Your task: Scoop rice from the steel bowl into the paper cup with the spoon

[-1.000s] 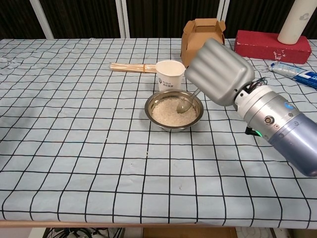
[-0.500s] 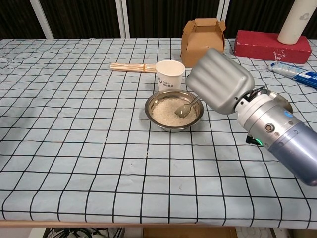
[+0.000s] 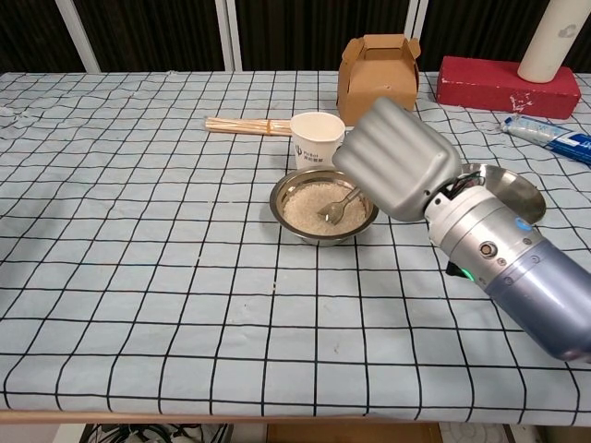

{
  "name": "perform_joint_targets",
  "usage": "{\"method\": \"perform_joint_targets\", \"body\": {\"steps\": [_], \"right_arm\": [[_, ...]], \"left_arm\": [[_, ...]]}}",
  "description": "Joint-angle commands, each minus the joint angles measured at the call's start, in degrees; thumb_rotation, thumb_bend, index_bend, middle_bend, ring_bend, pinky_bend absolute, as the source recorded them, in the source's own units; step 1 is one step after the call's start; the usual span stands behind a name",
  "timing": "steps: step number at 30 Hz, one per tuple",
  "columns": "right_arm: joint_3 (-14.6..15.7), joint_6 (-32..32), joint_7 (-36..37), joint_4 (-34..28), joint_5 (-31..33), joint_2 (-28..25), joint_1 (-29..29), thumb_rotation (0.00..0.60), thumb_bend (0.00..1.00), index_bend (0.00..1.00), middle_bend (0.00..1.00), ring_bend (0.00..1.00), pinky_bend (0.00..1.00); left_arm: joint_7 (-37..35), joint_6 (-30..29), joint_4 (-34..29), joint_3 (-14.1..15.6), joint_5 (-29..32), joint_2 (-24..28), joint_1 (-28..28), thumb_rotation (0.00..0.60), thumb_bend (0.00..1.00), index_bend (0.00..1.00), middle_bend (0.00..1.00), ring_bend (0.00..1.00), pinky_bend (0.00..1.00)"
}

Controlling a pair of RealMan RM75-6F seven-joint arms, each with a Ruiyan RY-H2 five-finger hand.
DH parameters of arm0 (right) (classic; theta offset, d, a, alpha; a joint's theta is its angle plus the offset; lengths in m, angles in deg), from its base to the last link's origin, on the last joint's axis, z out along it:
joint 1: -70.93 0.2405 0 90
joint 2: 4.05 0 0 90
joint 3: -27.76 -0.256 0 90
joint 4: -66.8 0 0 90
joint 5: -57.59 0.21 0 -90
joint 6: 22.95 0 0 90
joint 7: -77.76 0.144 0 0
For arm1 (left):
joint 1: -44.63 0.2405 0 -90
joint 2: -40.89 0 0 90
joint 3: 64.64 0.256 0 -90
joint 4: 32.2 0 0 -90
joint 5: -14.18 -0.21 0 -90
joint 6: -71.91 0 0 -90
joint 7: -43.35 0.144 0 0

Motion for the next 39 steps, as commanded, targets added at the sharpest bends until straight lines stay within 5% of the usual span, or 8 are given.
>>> {"method": "perform_joint_targets", "body": {"steps": [1,20,39], "right_arm": [[-0.21,-0.06,-0.18,0.34,-0.2,0.17,0.25,0.6,0.41,0.62,1.0,1.0,1.0],[0.13,-0.43,0.78,0.82,-0.07,1.62,-0.36,0.6,0.41,0.62,1.0,1.0,1.0],[-5.46,-0.49,0.62,-6.69,11.39,3.33,-3.53,0.6,0.42,0.62,1.0,1.0,1.0]], "left_arm": [[-0.05,-0.02,-0.01,-0.02,0.04,0.02,0.0,0.6,0.02,0.0,0.0,0.0,0.0],[-0.06,-0.19,0.05,-0.13,0.17,-0.17,0.0,0.6,0.02,0.0,0.0,0.0,0.0],[0.46,-0.04,0.08,-0.13,0.46,-0.21,-0.07,0.6,0.02,0.0,0.0,0.0,0.0]]}}
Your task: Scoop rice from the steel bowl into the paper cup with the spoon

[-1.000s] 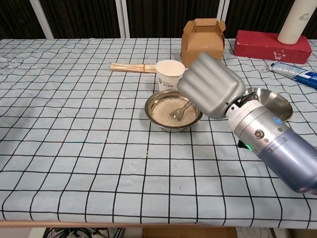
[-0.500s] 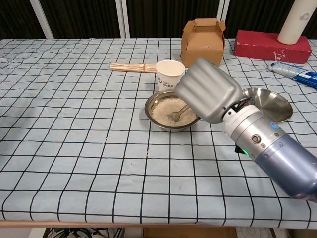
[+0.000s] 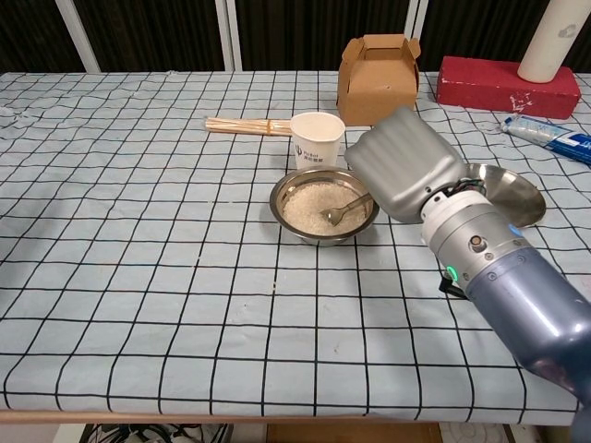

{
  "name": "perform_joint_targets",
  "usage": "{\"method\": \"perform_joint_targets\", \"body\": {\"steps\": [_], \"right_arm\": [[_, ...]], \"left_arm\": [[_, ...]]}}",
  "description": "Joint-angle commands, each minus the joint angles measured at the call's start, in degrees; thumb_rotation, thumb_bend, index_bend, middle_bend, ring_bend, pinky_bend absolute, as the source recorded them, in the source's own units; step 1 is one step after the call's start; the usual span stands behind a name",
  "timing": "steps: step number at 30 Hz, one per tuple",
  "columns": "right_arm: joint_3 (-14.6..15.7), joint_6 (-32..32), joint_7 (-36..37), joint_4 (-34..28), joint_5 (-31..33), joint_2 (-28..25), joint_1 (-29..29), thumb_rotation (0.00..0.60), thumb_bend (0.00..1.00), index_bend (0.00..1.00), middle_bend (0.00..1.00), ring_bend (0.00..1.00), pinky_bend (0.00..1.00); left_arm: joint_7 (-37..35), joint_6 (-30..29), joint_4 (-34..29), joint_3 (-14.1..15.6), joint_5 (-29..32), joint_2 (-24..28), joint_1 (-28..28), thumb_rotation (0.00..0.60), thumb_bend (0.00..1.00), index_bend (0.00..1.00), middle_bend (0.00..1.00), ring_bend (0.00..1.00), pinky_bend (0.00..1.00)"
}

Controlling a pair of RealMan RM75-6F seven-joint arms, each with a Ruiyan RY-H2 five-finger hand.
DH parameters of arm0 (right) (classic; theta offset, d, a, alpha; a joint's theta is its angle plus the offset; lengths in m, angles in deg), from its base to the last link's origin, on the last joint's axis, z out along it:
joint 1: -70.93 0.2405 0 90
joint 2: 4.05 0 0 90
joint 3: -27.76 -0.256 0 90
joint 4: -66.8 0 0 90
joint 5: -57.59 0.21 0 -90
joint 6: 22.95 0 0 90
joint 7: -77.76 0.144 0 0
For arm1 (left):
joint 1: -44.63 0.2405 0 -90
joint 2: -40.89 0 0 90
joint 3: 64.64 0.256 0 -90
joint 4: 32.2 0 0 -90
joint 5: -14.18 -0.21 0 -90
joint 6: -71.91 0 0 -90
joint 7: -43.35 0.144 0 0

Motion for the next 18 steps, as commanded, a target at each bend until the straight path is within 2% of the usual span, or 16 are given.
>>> {"method": "perform_joint_targets", "body": {"steps": [1,18], "right_arm": [[-0.55,0.09,-0.18,-1.2,1.28,-0.16,-0.36,0.6,0.42,0.63,1.0,1.0,1.0],[-1.75,1.7,0.47,-4.75,4.28,-0.58,-0.35,0.6,0.42,0.63,1.0,1.0,1.0]], "left_arm": [[0.0,0.01,0.02,-0.01,0.03,-0.02,0.0,0.6,0.02,0.0,0.0,0.0,0.0],[0.26,-0.04,0.1,0.08,-0.08,-0.13,0.01,0.6,0.02,0.0,0.0,0.0,0.0]]}}
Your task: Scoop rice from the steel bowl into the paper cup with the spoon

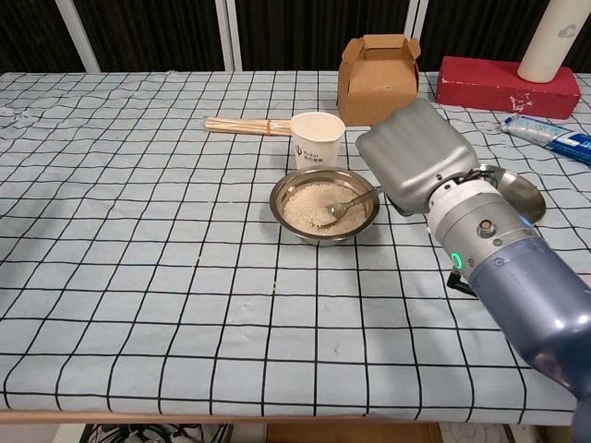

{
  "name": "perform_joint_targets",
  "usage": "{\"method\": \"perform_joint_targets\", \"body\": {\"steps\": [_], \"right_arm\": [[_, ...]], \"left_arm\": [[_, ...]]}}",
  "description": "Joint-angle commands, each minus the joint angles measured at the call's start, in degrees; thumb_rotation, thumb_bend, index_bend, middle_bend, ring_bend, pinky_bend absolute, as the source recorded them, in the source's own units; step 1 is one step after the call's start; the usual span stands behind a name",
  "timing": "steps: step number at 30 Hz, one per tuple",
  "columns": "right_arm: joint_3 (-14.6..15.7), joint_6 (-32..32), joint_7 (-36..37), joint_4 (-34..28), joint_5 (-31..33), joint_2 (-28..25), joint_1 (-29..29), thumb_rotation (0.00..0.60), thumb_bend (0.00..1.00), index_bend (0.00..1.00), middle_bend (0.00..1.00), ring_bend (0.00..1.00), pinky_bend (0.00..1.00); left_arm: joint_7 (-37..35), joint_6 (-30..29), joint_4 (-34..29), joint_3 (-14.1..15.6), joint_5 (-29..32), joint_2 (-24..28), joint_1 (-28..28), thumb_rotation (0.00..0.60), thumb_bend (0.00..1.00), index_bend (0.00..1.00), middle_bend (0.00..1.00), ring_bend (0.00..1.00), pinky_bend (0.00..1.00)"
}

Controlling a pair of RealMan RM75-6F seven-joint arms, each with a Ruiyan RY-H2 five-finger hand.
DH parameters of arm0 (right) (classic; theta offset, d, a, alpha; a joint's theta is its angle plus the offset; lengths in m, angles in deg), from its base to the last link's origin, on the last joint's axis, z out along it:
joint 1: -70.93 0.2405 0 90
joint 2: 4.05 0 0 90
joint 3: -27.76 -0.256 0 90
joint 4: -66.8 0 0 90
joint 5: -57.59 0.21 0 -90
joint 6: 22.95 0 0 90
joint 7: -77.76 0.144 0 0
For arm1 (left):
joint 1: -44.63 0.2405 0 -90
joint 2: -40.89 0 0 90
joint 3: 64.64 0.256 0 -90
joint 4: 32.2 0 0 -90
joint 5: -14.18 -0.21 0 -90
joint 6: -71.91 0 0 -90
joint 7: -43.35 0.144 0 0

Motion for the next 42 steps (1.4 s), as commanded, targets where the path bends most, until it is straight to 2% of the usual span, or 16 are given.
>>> {"method": "perform_joint_targets", "body": {"steps": [1,20,33,42], "right_arm": [[-0.31,0.26,0.33,-0.52,0.54,0.03,-0.01,0.6,0.42,0.63,1.0,1.0,1.0],[-1.55,2.78,2.75,-4.79,4.69,-0.29,-0.63,0.6,0.42,0.63,1.0,1.0,1.0],[-5.26,4.75,0.52,-9.28,8.86,-1.08,1.1,0.6,0.42,0.63,1.0,1.0,1.0],[-8.98,5.39,-2.3,-11.74,11.09,-3.15,4.07,0.6,0.42,0.63,1.0,1.0,1.0]], "left_arm": [[0.01,-0.03,0.01,-0.01,-0.01,-0.02,0.01,0.6,0.02,0.0,0.0,0.0,0.0],[0.33,-0.12,0.03,-0.03,0.11,-0.09,0.04,0.6,0.02,0.0,0.0,0.0,0.0],[0.5,-0.01,0.12,-0.02,0.3,-0.03,0.05,0.6,0.02,0.0,0.0,0.0,0.0],[0.57,-0.28,0.27,0.07,0.05,-0.05,0.18,0.6,0.02,0.0,0.0,0.0,0.0]]}}
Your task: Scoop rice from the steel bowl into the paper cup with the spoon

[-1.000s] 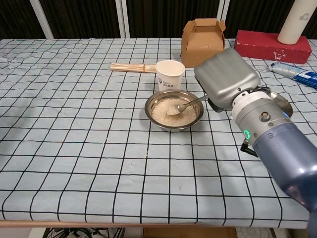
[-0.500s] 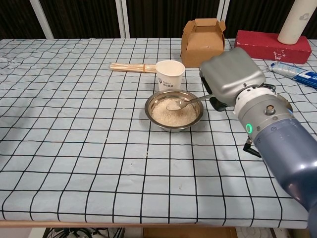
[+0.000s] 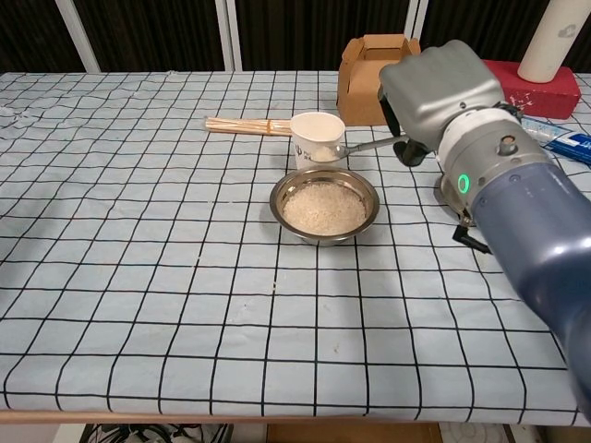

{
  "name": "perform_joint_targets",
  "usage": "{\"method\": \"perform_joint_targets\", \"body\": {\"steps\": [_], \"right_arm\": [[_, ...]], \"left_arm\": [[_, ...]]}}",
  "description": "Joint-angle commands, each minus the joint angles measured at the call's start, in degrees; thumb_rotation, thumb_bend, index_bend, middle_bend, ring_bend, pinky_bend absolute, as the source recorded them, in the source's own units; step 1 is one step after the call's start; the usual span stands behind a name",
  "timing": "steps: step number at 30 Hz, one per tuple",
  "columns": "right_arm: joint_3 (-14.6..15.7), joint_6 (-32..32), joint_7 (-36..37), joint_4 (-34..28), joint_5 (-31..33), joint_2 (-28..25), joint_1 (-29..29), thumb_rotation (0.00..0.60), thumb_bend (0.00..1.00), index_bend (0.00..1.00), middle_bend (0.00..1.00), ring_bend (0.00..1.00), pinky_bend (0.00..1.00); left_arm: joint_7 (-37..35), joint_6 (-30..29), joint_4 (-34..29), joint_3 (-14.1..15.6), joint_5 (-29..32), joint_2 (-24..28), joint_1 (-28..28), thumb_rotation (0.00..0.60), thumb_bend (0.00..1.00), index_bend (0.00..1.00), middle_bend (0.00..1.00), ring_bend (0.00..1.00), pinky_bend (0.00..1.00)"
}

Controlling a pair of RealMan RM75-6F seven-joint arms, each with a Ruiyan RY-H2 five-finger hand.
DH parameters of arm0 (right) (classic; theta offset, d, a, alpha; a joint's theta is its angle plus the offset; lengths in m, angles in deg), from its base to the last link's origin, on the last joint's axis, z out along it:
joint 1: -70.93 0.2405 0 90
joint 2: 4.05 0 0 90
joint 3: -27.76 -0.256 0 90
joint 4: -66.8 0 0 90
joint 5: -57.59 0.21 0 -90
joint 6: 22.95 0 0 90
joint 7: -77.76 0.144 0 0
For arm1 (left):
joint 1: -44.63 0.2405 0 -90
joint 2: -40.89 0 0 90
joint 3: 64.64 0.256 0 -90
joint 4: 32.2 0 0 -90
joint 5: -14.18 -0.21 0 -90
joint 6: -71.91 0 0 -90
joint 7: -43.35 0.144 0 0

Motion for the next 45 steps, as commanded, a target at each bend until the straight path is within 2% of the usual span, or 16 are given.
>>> {"method": "perform_joint_targets", "body": {"steps": [1,9,16,38,45], "right_arm": [[-1.63,-0.02,-0.87,-0.44,1.08,-0.76,1.4,0.6,0.42,0.63,1.0,1.0,1.0],[-5.17,-0.65,-1.31,1.58,4.28,-1.77,4.9,0.6,0.42,0.63,1.0,1.0,1.0],[-6.16,-1.43,0.25,5.69,6.43,-2.58,7.03,0.6,0.42,0.63,1.0,1.0,1.0],[-1.68,-3.9,2.26,18.77,6.88,-0.81,13.11,0.6,0.42,0.63,1.0,1.0,1.0],[1.23,-3.81,1.86,23.57,3.85,0.09,14.87,0.6,0.42,0.63,1.0,1.0,1.0]], "left_arm": [[0.06,-0.07,0.05,0.06,-0.08,-0.02,0.06,0.6,0.02,0.0,0.0,0.0,0.0],[-0.33,0.21,-0.07,0.18,-0.13,0.07,0.03,0.6,0.02,0.0,0.0,0.0,0.0],[-0.43,0.41,-0.17,0.17,-0.04,0.13,-0.04,0.6,0.02,0.0,0.0,0.0,0.0],[-1.65,1.23,-0.8,-0.01,0.51,0.78,-0.31,0.6,0.02,0.0,0.0,0.0,0.0],[-2.25,1.45,-0.95,0.05,0.39,0.97,-0.37,0.6,0.02,0.0,0.0,0.0,0.0]]}}
